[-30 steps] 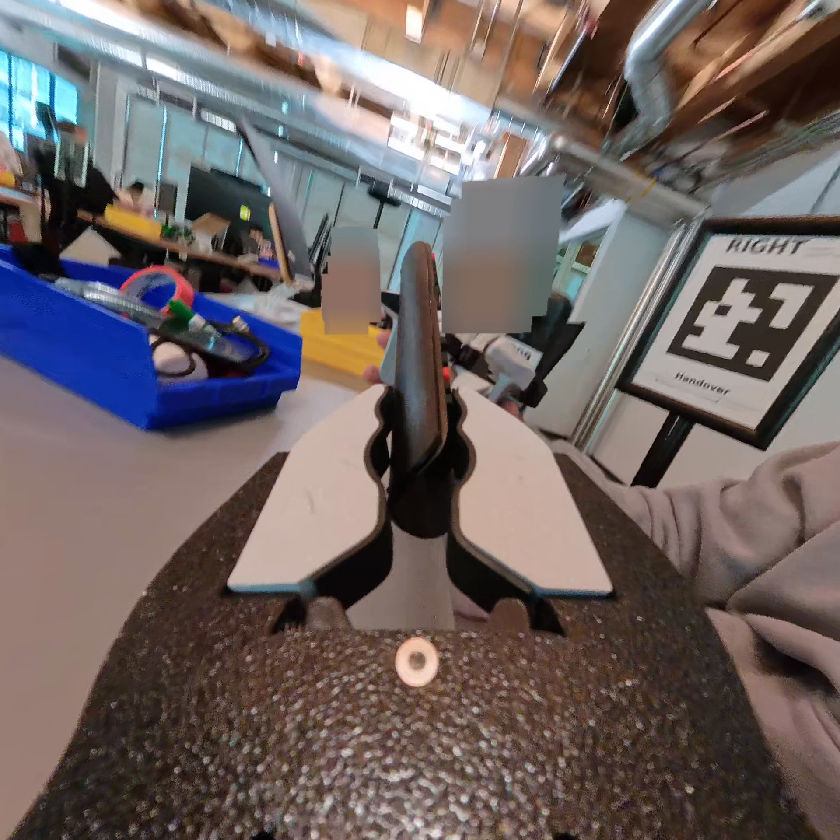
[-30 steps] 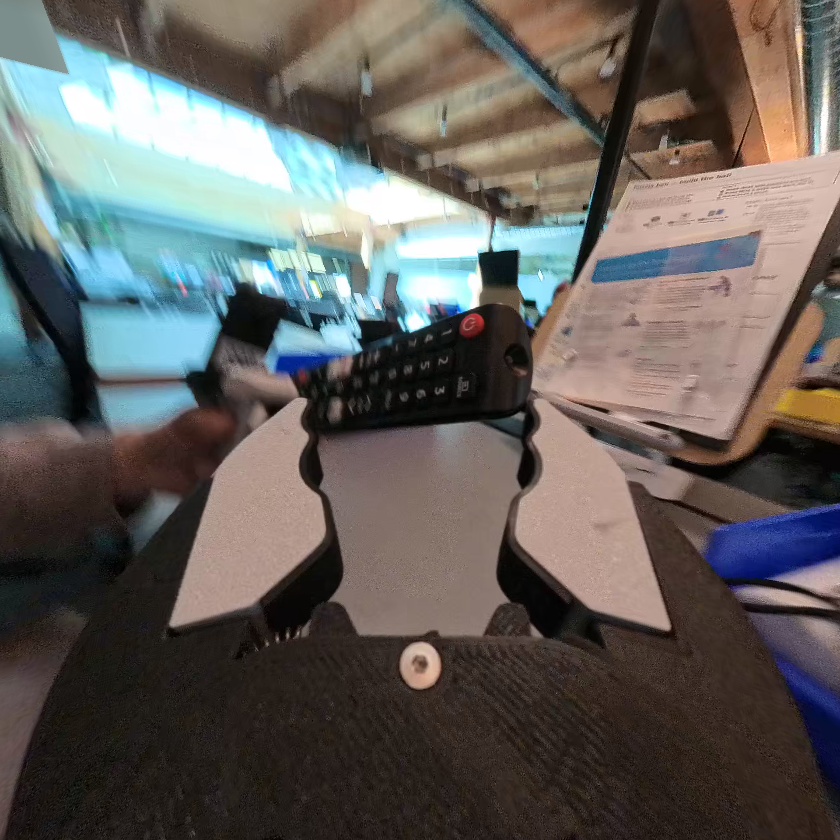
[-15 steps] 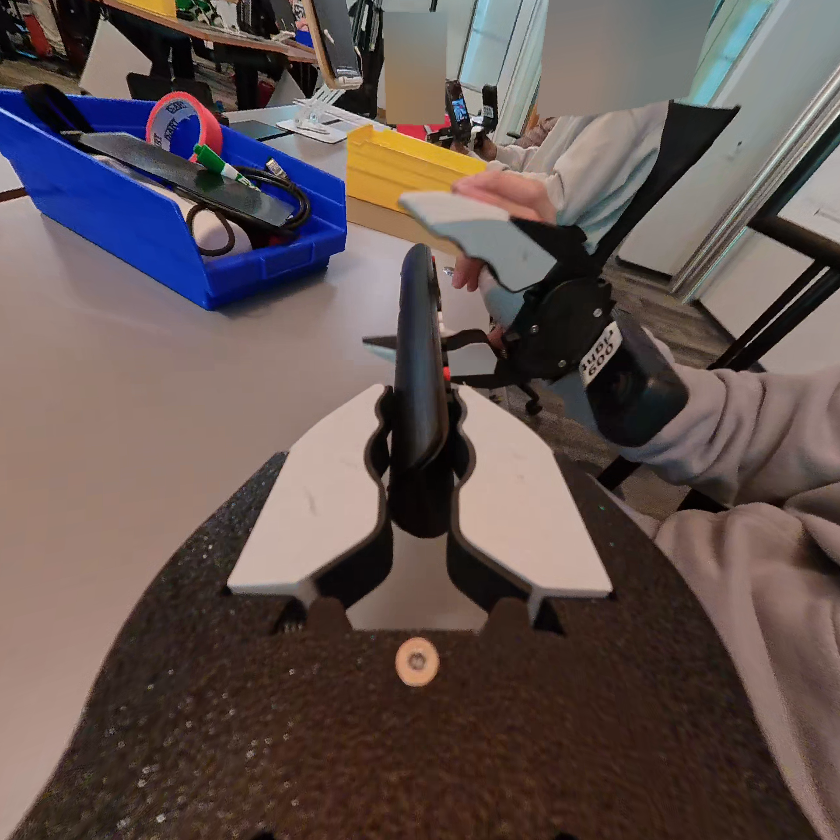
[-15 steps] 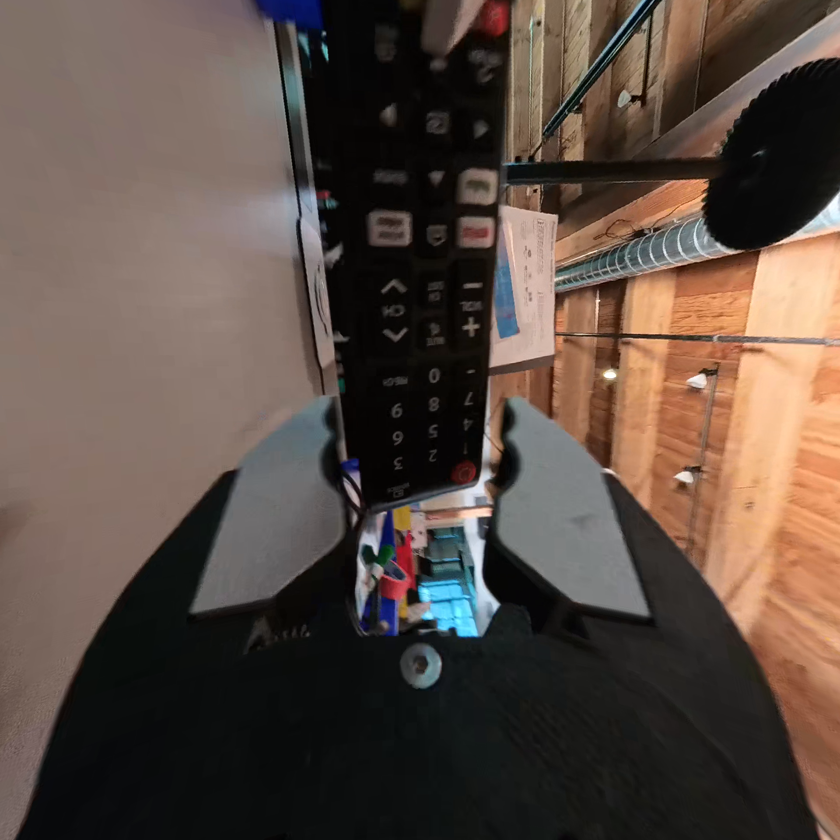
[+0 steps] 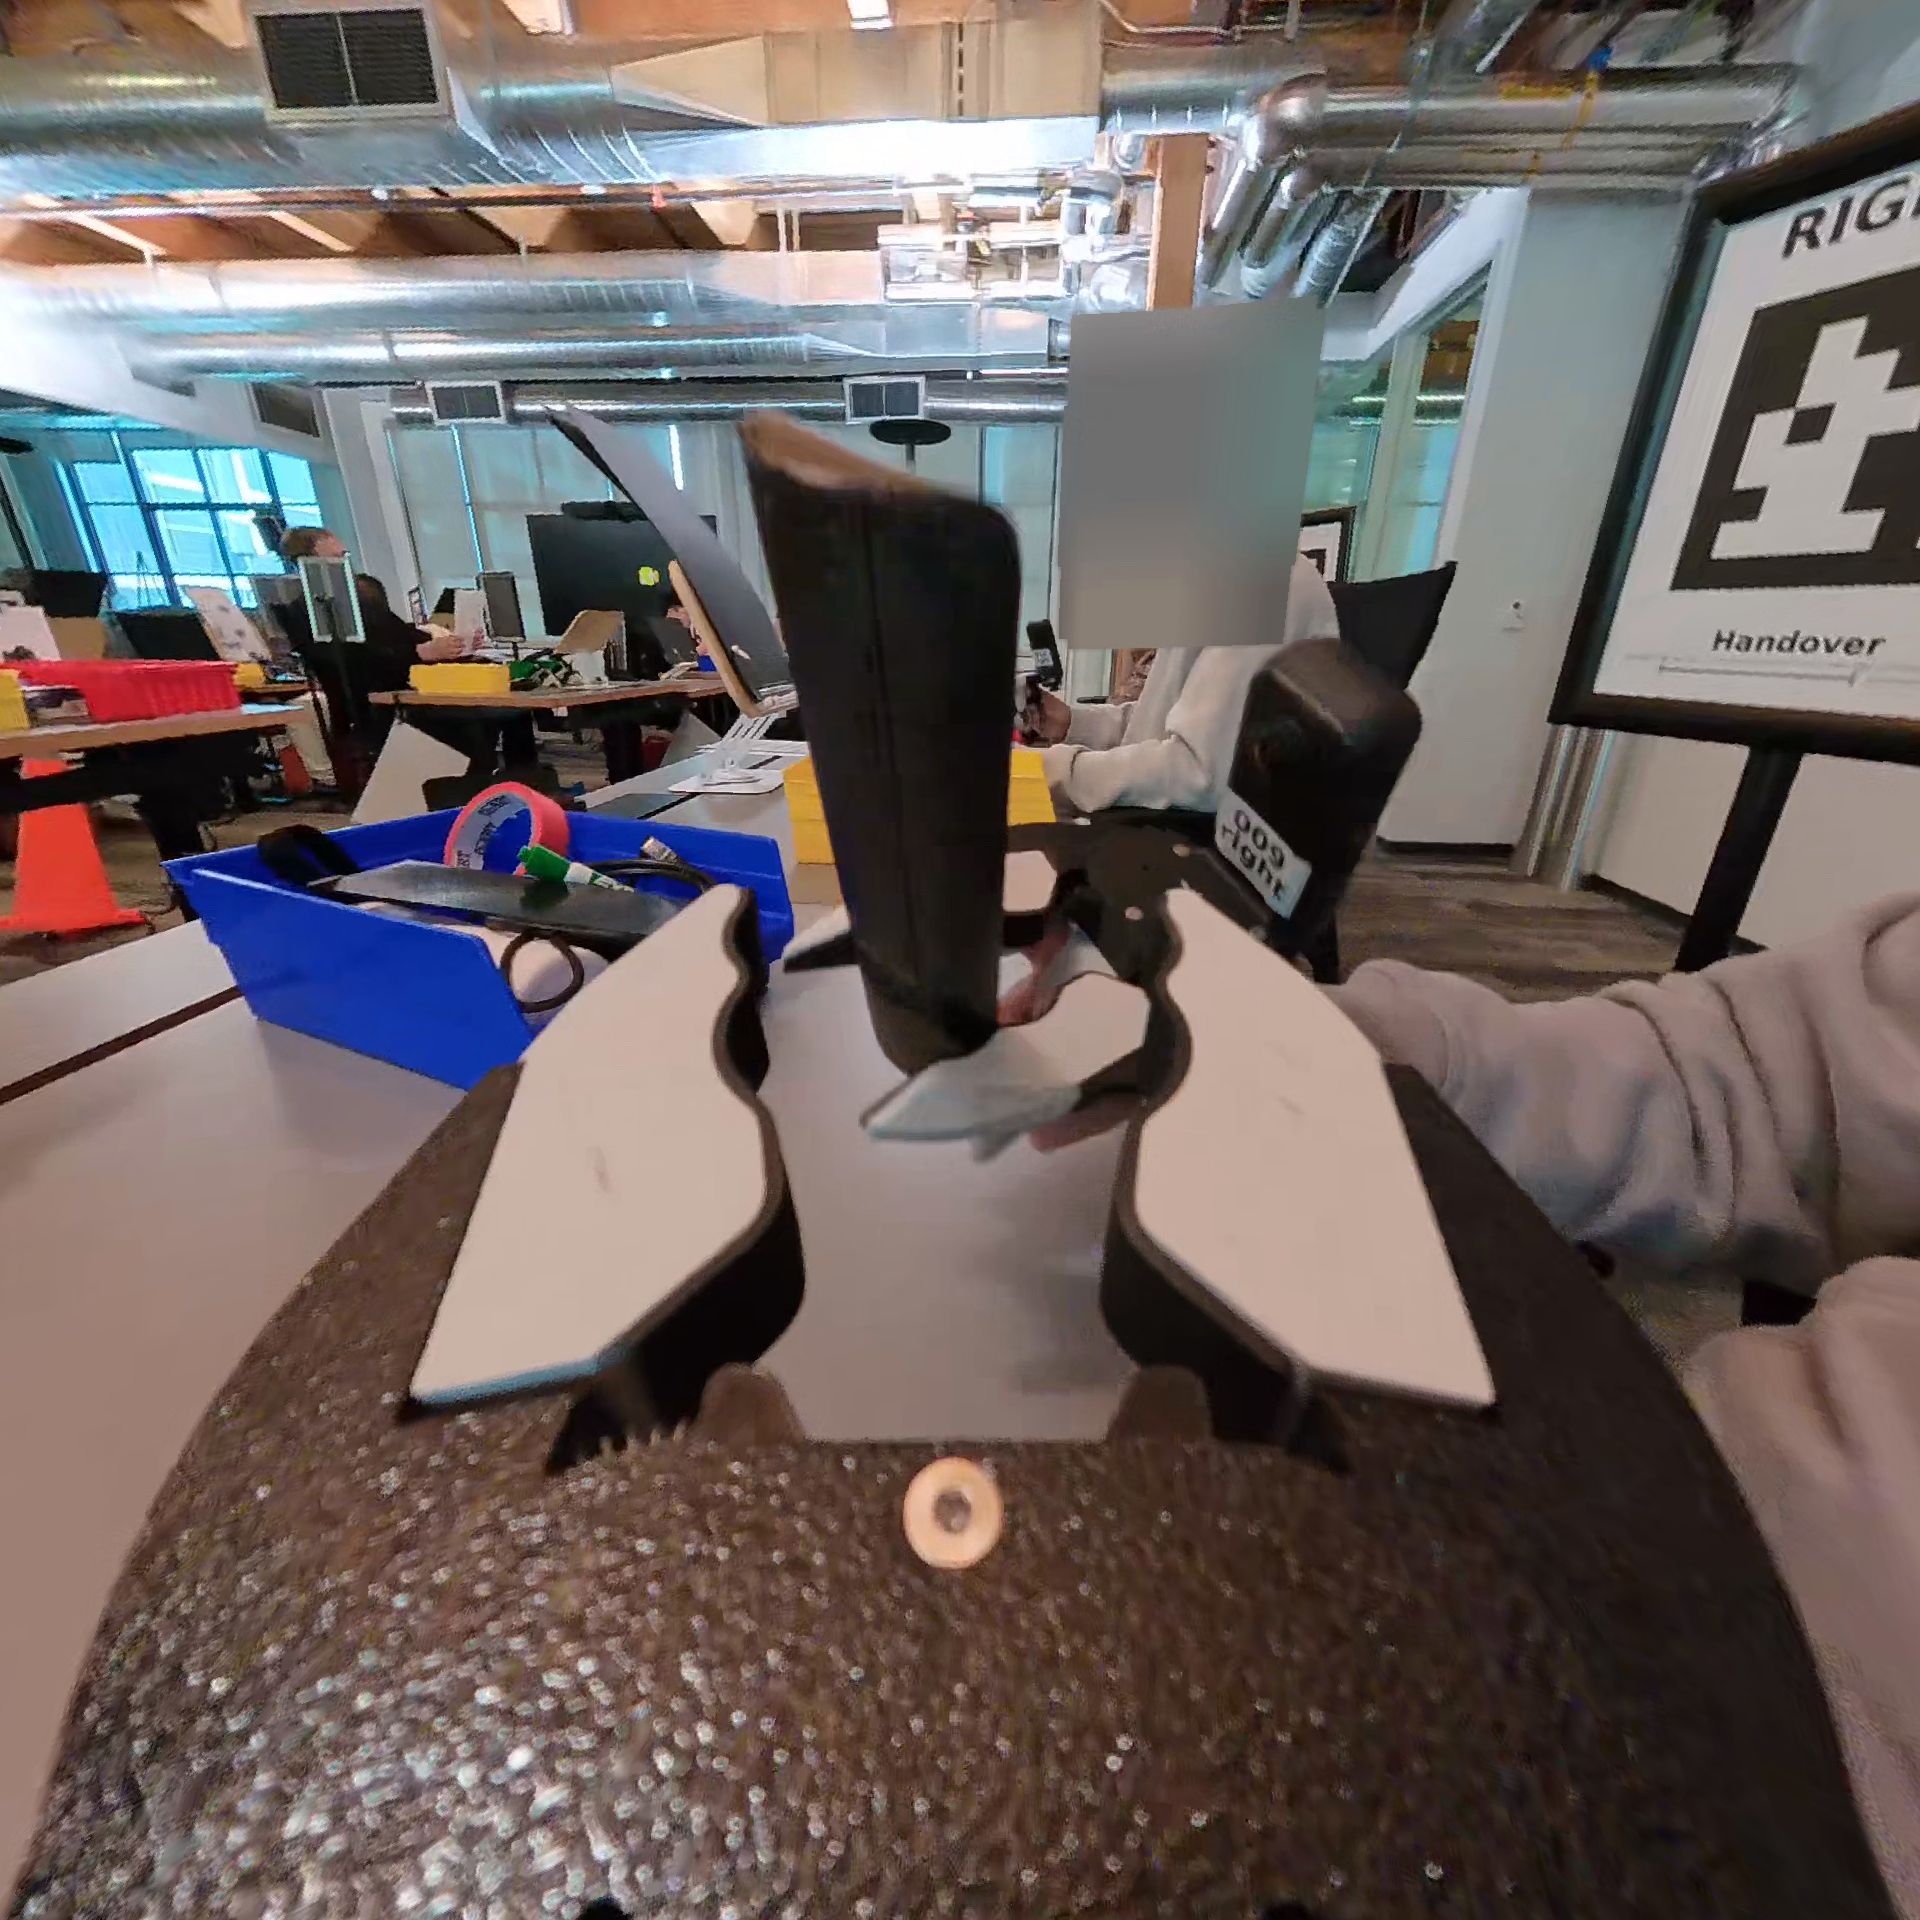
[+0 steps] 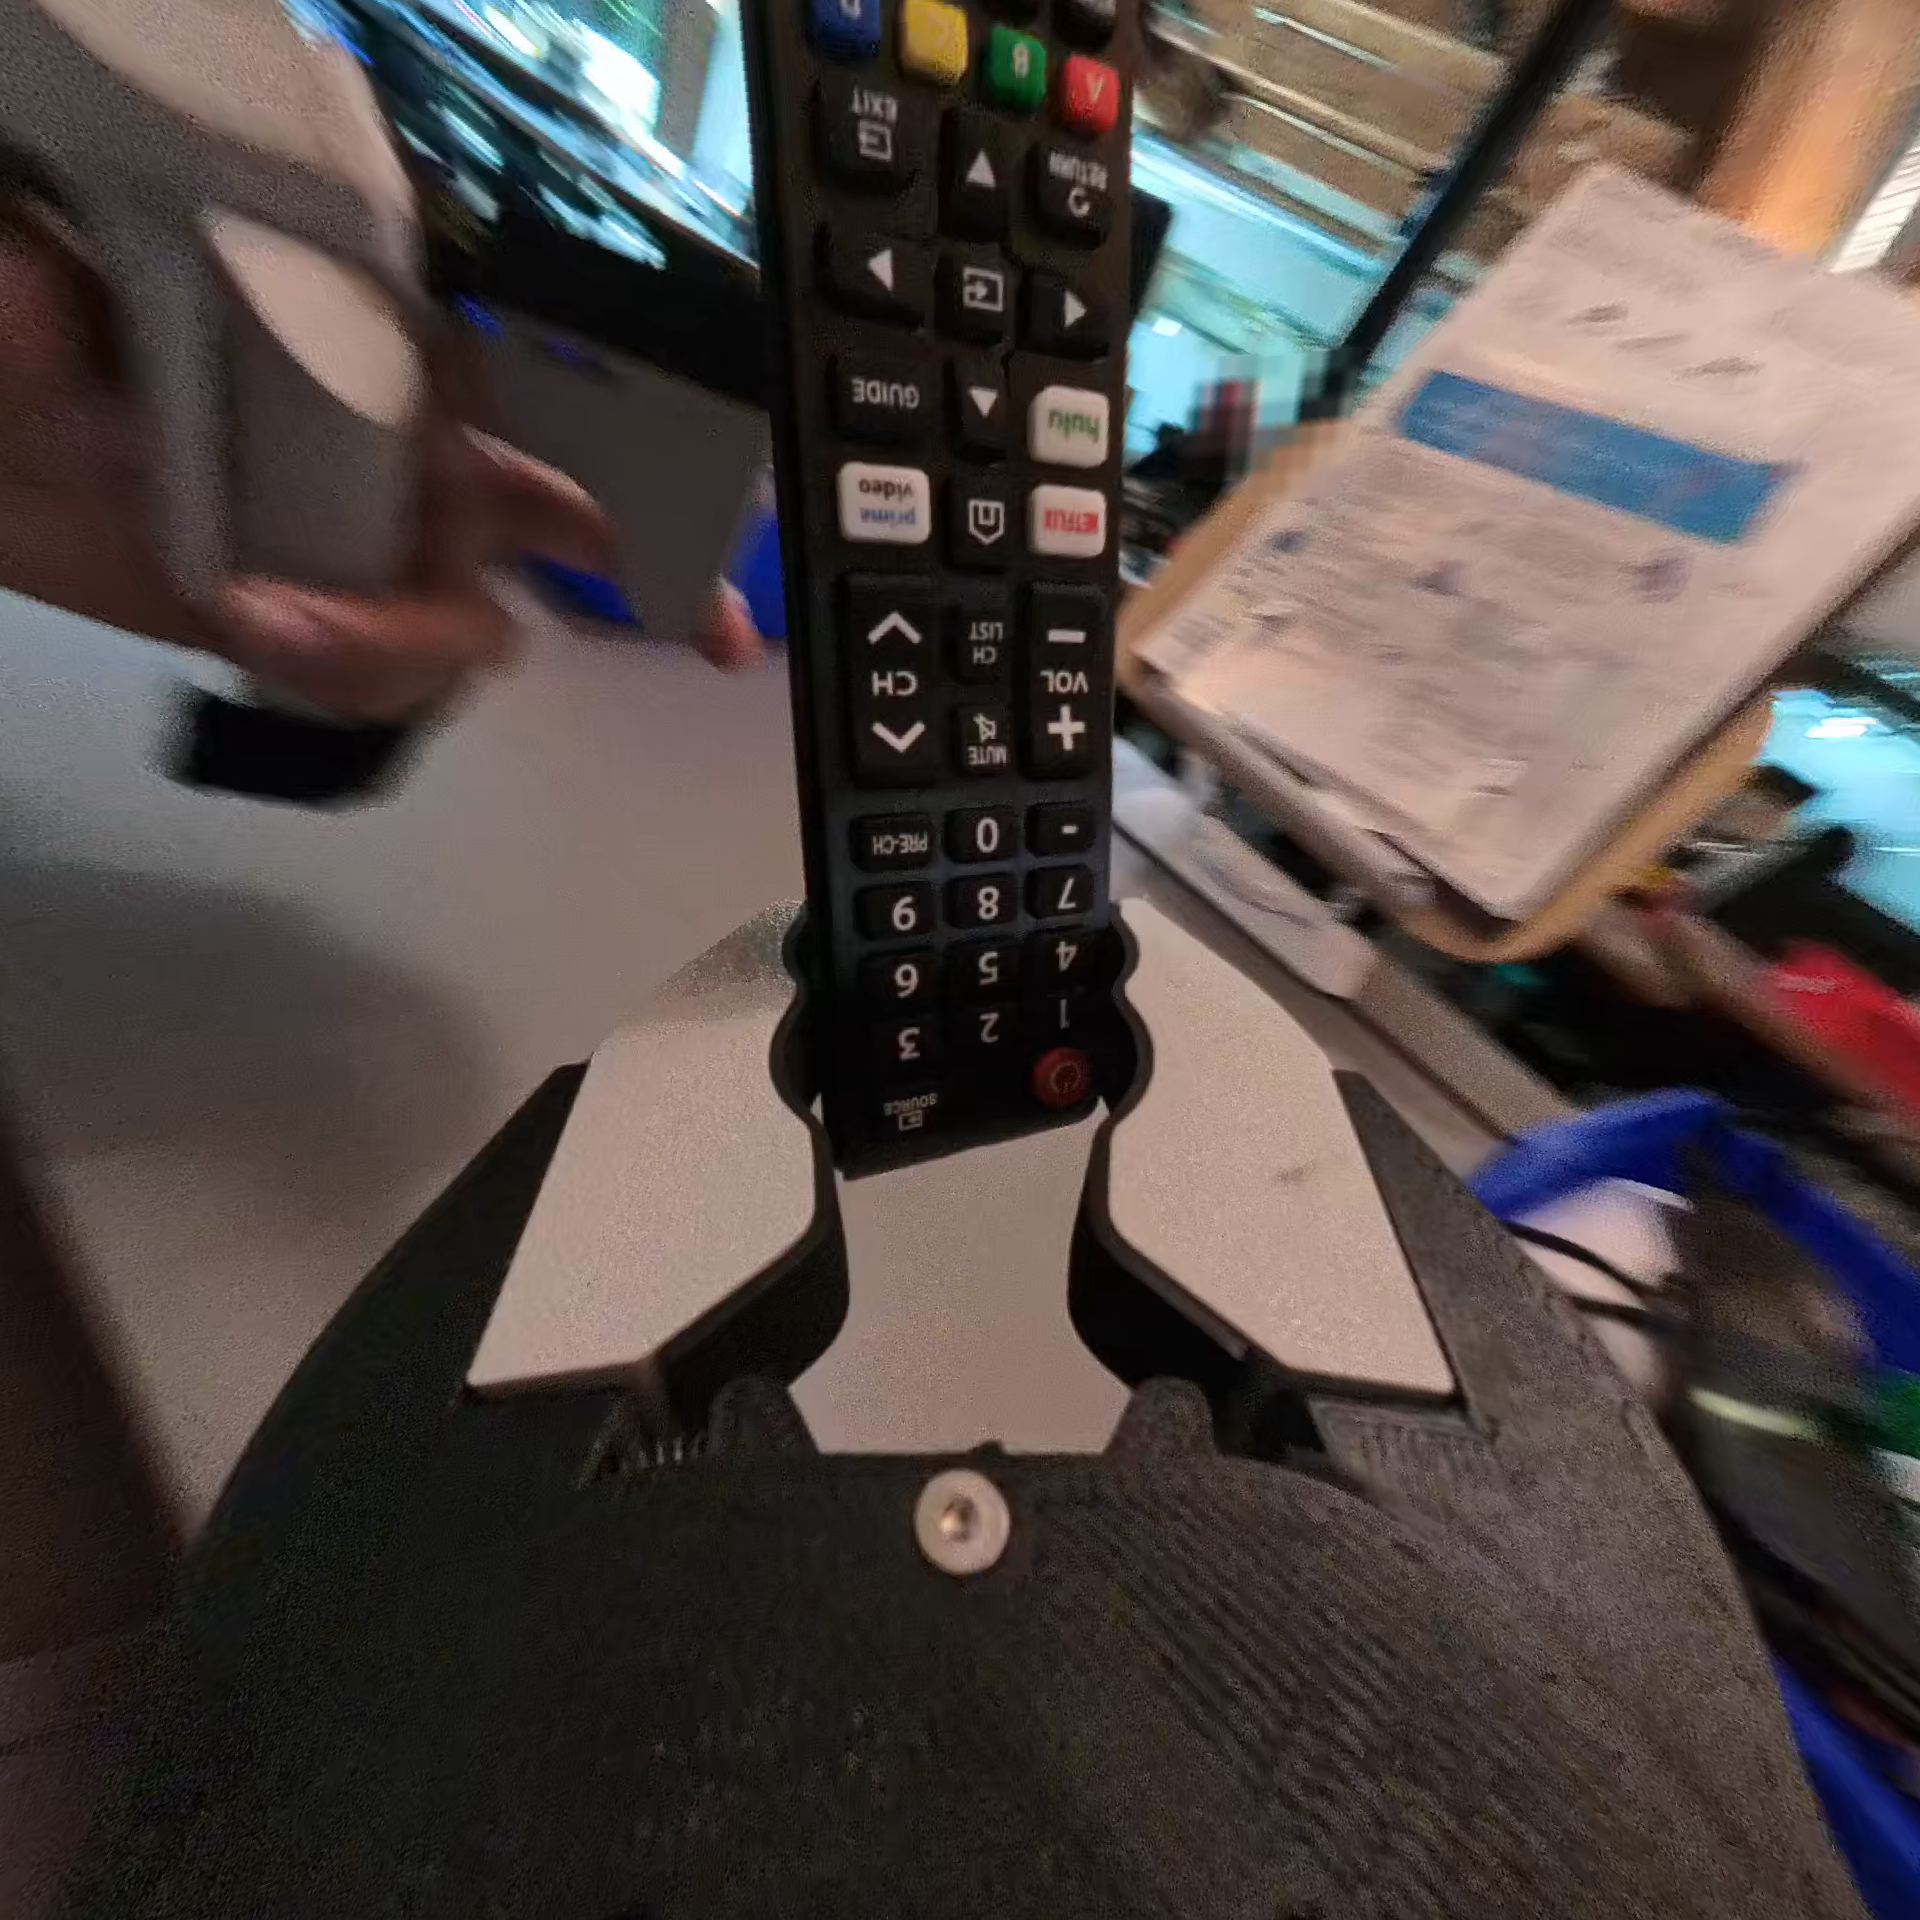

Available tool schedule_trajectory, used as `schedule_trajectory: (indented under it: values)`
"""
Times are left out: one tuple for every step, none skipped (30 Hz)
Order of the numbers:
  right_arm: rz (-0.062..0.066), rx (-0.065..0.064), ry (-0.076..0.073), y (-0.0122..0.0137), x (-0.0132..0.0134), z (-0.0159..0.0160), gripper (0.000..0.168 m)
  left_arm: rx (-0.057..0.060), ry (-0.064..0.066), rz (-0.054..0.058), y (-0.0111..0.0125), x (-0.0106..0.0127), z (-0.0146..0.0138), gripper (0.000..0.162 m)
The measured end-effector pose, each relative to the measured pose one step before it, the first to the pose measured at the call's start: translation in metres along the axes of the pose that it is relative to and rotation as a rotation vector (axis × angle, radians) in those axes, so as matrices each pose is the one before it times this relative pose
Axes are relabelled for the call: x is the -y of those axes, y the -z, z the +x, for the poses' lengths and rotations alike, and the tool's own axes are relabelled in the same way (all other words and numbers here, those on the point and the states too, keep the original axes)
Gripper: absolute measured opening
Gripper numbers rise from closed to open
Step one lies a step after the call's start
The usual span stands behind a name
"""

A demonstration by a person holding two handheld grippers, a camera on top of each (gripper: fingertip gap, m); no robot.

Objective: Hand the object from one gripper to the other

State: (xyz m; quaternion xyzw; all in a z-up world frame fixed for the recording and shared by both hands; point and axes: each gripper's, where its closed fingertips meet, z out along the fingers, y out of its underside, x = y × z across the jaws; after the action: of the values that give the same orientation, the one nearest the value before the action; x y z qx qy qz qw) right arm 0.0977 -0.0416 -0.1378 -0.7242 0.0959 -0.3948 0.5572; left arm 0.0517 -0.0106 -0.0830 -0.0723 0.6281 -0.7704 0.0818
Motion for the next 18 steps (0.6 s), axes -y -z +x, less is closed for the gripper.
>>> schedule_trajectory:
  values:
    - [0.0221, 0.0863, -0.0560, -0.00162, 0.00529, -0.01474, 0.051, -0.0099, -0.0112, -0.0028, -0.00218, -0.00423, 0.00166, 0.071]
    - [0.0183, 0.0931, -0.0605, -0.00245, 0.00501, -0.01582, 0.051, -0.0141, -0.0122, -0.0078, -0.00196, -0.00469, 0.00227, 0.071]
    - [0.0252, 0.0786, -0.0601, -0.00257, 0.00553, -0.01372, 0.051, -0.0185, -0.0131, -0.0146, -0.00162, -0.00534, 0.00288, 0.071]
    - [0.0207, 0.0642, -0.0516, -0.00262, 0.00393, -0.01133, 0.051, -0.0182, -0.0127, -0.0167, -0.00124, -0.00478, 0.00297, 0.070]
    - [0.0095, 0.0626, -0.0449, -0.00247, 0.00182, -0.01044, 0.051, -0.0250, -0.0148, -0.0089, -0.00081, -0.00283, 0.00407, 0.066]
    - [0.0096, 0.0304, -0.0286, -0.00188, 0.00065, -0.00537, 0.051, -0.0356, -0.0126, 0.0059, -0.00016, 0.00011, 0.00579, 0.060]
    - [0.0155, 0.0080, -0.0102, -0.00107, 0.00090, -0.00167, 0.051, -0.0231, -0.0030, 0.0112, -0.00011, 0.00147, 0.00405, 0.052]
    - [-0.0017, 0.0109, -0.0078, -0.00064, -0.00125, -0.00126, 0.051, 0.0005, 0.0009, -0.0027, -0.00093, -0.00021, 0.00017, 0.052]
    - [-0.0154, 0.0080, -0.0030, -0.00035, -0.00318, -0.00035, 0.051, 0.0037, 0.0088, -0.0174, -0.00137, -0.00202, -0.00047, 0.052]
    - [-0.0184, -0.0043, 0.0037, 0.00037, -0.00351, 0.00180, 0.051, 0.0112, 0.0102, -0.0268, -0.00178, -0.00313, -0.00124, 0.051]
    - [-0.0139, -0.0160, 0.0082, 0.00107, -0.00270, 0.00344, 0.050, 0.0182, 0.0034, -0.0247, -0.00214, -0.00303, -0.00204, 0.051]
    - [-0.0064, -0.0285, 0.0139, 0.00199, -0.00117, 0.00525, 0.052, 0.0270, -0.0023, -0.0202, -0.00217, -0.00229, -0.00296, 0.051]
    - [-0.0070, -0.0241, 0.0113, 0.00264, -0.00046, 0.00527, 0.060, 0.0407, -0.0097, -0.0200, -0.00158, -0.00209, -0.00453, 0.051]
    - [-0.0082, -0.0262, 0.0064, 0.00348, 0.00029, 0.00630, 0.066, 0.0494, -0.0163, -0.0279, -0.00058, -0.00288, -0.00606, 0.051]
    - [-0.0069, -0.0239, 0.0028, 0.00437, 0.00105, 0.00656, 0.072, 0.0586, -0.0218, -0.0428, 0.00005, -0.00438, -0.00779, 0.051]
    - [0.0007, -0.0110, -0.0020, 0.00489, 0.00312, 0.00486, 0.083, 0.0581, -0.0303, -0.0556, 0.00042, -0.00604, -0.00792, 0.051]
    - [0.0104, 0.0011, -0.0067, 0.00507, 0.00511, 0.00284, 0.092, 0.0512, -0.0405, -0.0530, 0.00019, -0.00587, -0.00673, 0.051]
    - [0.0094, 0.0055, -0.0026, 0.00507, 0.00569, 0.00137, 0.089, 0.0470, -0.0409, -0.0437, 0.00015, -0.00473, -0.00545, 0.051]
